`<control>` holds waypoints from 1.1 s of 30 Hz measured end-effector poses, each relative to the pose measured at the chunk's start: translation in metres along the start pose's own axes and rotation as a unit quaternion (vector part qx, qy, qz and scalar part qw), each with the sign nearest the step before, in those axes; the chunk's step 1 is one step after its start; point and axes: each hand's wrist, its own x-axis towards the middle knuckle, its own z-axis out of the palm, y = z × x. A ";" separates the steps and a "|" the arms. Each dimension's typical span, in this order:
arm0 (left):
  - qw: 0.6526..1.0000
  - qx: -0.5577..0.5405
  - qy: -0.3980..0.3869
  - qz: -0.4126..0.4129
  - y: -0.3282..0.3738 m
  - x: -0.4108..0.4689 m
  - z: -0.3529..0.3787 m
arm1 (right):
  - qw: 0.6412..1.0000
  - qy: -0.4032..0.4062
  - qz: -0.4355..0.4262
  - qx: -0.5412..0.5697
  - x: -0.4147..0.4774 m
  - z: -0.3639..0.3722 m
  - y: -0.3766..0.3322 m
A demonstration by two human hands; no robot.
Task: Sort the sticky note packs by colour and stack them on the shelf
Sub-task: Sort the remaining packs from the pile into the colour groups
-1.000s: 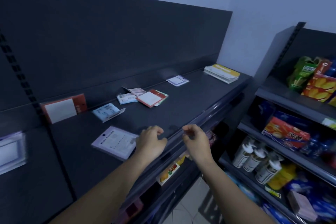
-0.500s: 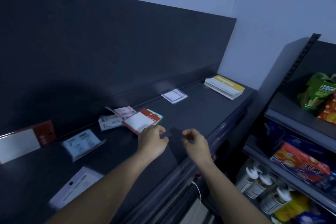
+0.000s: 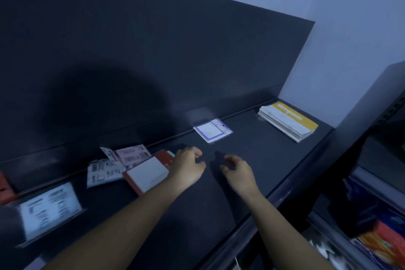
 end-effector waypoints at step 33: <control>0.754 -0.535 0.264 -0.277 0.059 0.127 0.068 | 0.966 -0.044 -0.059 0.248 0.167 -0.020 0.050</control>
